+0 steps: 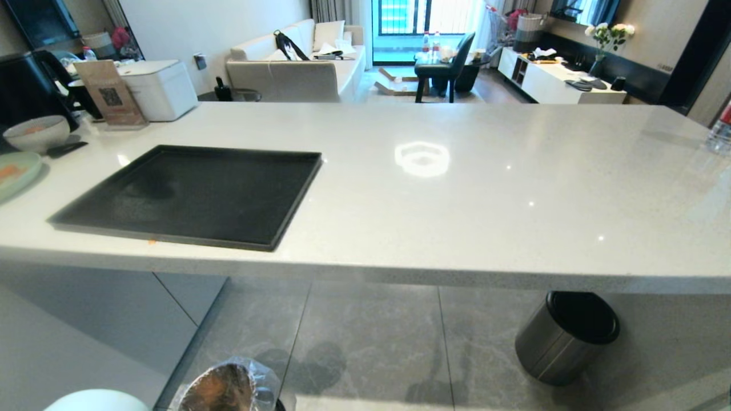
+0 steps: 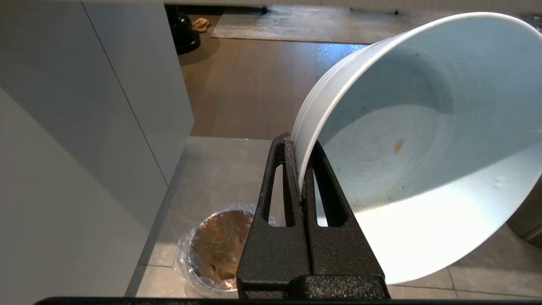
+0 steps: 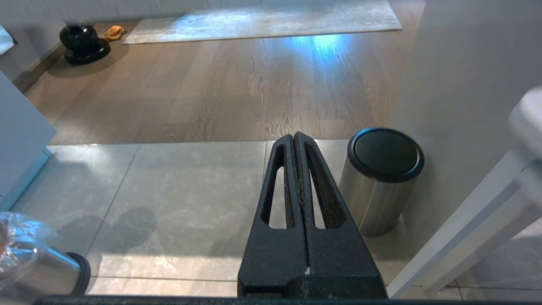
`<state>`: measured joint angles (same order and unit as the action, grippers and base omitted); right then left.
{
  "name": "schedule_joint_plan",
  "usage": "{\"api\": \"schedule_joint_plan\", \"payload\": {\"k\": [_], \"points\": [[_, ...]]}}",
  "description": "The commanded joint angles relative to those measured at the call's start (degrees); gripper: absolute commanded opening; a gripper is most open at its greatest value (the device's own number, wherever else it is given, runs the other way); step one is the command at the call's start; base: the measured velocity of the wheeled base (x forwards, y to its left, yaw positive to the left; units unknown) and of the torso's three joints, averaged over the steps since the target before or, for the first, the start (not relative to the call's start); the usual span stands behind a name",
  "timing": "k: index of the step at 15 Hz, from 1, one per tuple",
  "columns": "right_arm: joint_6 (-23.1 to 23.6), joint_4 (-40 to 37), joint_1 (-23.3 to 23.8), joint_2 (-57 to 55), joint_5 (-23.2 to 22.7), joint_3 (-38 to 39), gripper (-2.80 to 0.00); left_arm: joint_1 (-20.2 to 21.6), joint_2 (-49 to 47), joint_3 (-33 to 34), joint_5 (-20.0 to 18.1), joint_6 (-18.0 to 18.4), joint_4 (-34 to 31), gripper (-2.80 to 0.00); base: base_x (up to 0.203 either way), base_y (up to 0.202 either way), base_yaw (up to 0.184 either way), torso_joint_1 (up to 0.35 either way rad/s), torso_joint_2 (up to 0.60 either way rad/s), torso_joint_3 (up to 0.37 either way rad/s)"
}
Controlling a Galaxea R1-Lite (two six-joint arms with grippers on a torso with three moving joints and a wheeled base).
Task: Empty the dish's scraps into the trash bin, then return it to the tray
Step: Put the bowl back to the table
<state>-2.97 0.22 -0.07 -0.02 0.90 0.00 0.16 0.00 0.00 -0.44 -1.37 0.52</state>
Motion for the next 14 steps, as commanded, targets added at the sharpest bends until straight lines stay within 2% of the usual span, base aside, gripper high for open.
{"api": "schedule_joint_plan", "payload": {"k": [1, 14], "points": [[-0.01, 0.04, -0.01, 0.02, 0.06, -0.03, -2.80, 0.02, -0.09, 0.00, 0.00, -0.04, 0.00, -2.80, 0.000, 0.000, 0.000, 0.107, -0.48, -0.378], [-0.01, -0.02, -0.01, 0.01, -0.01, 0.00, -2.80, 0.02, -0.08, 0.00, 0.00, -0.04, 0.02, -2.80, 0.000, 0.000, 0.000, 0.166, -0.53, -0.366]]}}
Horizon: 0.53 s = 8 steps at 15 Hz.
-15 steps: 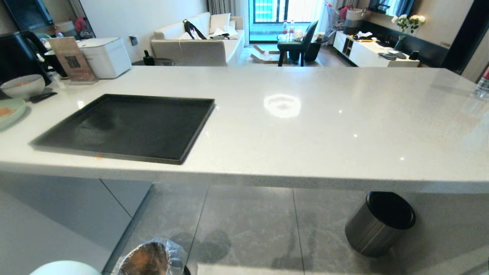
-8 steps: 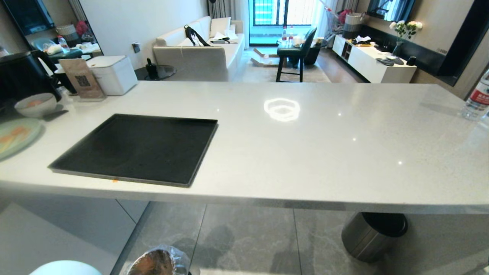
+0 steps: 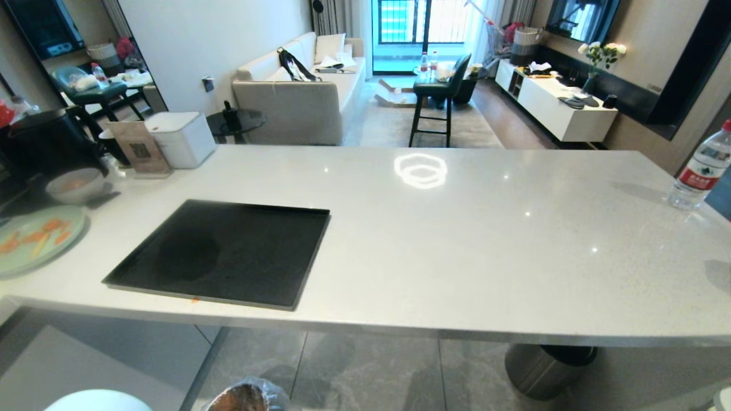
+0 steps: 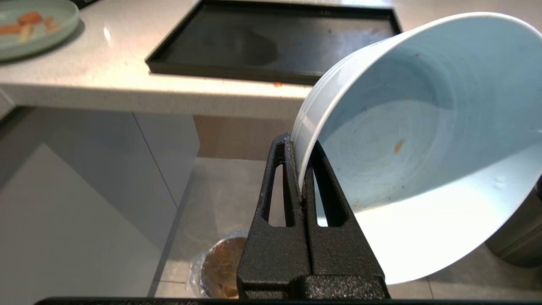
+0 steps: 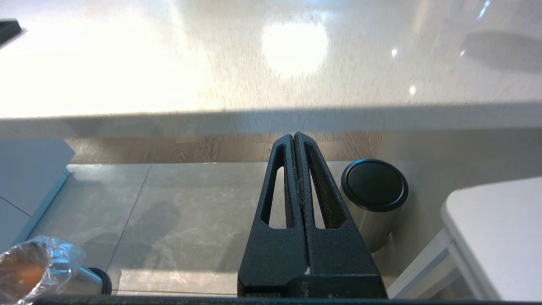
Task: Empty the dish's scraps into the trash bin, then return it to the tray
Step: Put the bowl back to the table
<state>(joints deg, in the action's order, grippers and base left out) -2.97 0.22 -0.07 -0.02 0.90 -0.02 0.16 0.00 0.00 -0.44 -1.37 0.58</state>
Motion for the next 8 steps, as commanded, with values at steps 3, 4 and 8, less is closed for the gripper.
{"api": "schedule_joint_plan", "payload": {"k": [3, 4, 8], "points": [[-0.01, -0.01, -0.01, 0.02, -0.02, 0.02, -2.80, 0.02, 0.00, 0.00, 0.00, -0.04, -0.02, -2.80, 0.000, 0.000, 0.000, 0.245, -0.63, -0.385], [-0.01, 0.04, -0.01, 0.02, -0.02, 0.02, -2.80, 0.02, -0.09, 0.00, 0.00, -0.04, -0.04, -2.80, 0.000, 0.000, 0.000, 0.197, -0.48, -0.295], [-0.01, 0.00, -0.01, 0.02, 0.04, 0.02, -2.80, 0.02, -0.09, 0.00, 0.00, -0.04, 0.03, -2.80, 0.000, 0.000, 0.000, 0.159, -0.38, -0.226]]}}
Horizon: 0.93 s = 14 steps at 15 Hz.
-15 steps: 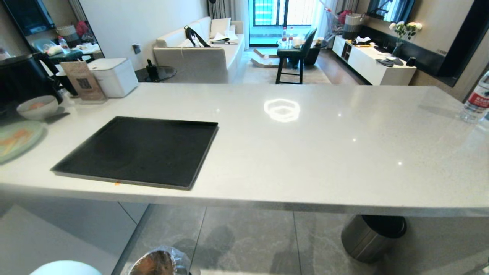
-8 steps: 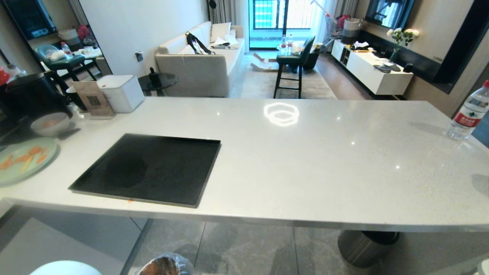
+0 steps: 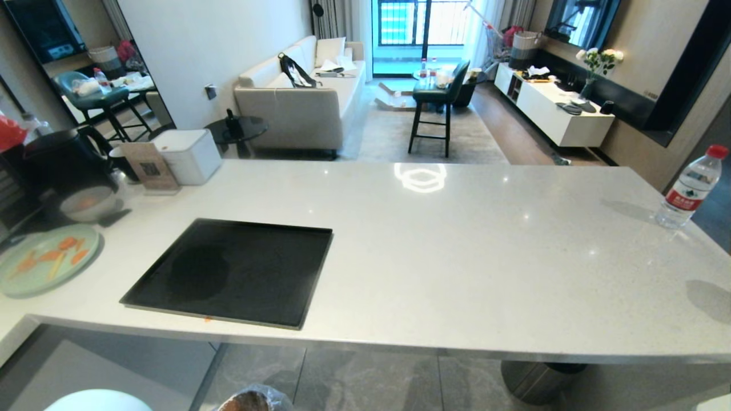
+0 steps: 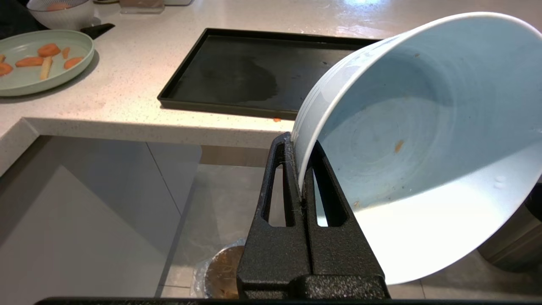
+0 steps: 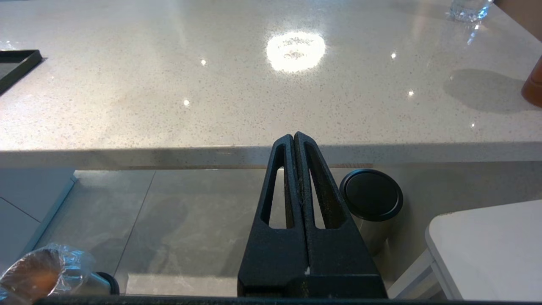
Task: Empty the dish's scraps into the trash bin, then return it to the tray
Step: Put the bowl back to the table
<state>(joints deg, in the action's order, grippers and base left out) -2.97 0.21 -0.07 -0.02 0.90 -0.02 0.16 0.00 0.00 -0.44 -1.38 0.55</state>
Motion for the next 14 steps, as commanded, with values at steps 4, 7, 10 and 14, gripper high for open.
{"api": "schedule_joint_plan", "payload": {"k": [4, 7, 10, 14], "points": [[-0.01, 0.06, -0.01, 0.02, -0.02, 0.02, -2.80, 0.02, -0.09, 0.00, 0.00, -0.03, -0.01, -2.80, 0.000, 0.000, 0.000, 0.145, -0.34, -0.194], [-0.01, 0.06, -0.01, 0.02, 0.06, 0.02, -2.80, 0.02, -0.09, 0.00, 0.00, -0.03, 0.07, -2.80, 0.000, 0.000, 0.000, 0.151, -0.33, -0.189], [-0.01, 0.06, -0.01, 0.02, -0.02, 0.02, -2.80, 0.02, -0.09, 0.00, 0.00, -0.03, 0.02, -2.80, 0.000, 0.000, 0.000, 0.070, -0.16, -0.089], [-0.01, 0.06, -0.01, 0.02, 0.06, -0.06, -2.80, 0.02, -0.09, 0.00, 0.00, -0.03, -0.02, -2.80, 0.000, 0.000, 0.000, 0.000, 0.00, 0.000]]}}
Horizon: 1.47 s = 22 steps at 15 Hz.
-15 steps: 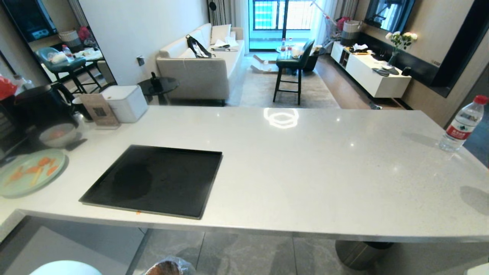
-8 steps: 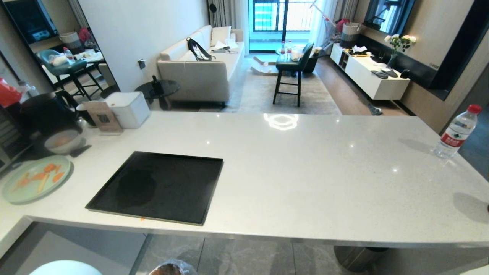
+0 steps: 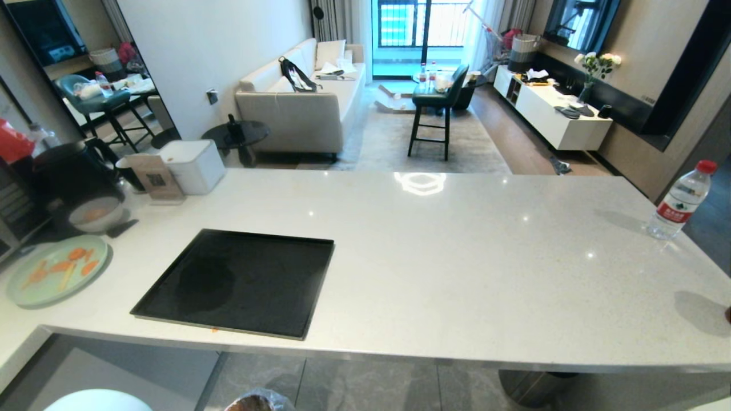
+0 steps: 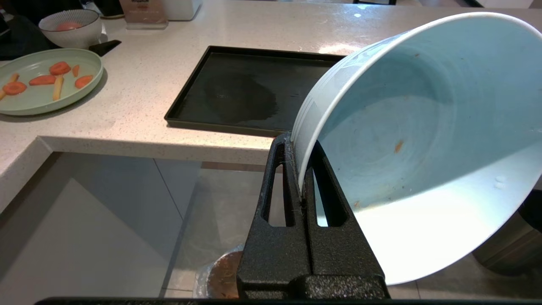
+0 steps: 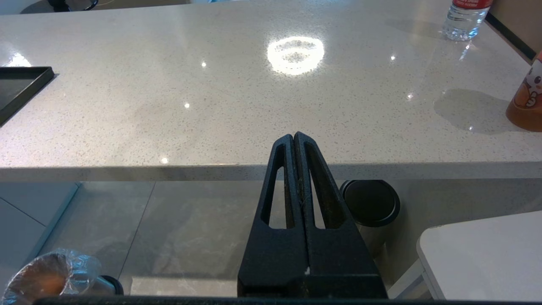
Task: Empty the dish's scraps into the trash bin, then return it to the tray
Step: Put the bowl back to the table
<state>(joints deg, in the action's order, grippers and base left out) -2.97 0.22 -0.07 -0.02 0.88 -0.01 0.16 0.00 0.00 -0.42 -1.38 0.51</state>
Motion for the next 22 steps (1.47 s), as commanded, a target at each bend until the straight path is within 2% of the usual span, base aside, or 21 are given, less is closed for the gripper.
{"api": "schedule_joint_plan", "payload": {"k": [1, 22], "points": [[-0.01, 0.04, -0.01, 0.02, 0.06, 0.01, -2.80, 0.02, -0.09, 0.00, -0.02, -0.03, 0.10, -2.80, 0.000, 0.000, 0.000, 0.000, 0.00, 0.000], [-0.01, 0.00, -0.01, 0.02, 0.02, -0.02, -2.80, 0.02, 0.00, -0.19, 0.25, -0.13, 0.06, -2.80, 0.000, 0.000, 0.000, 0.000, 0.00, 0.000]]}}
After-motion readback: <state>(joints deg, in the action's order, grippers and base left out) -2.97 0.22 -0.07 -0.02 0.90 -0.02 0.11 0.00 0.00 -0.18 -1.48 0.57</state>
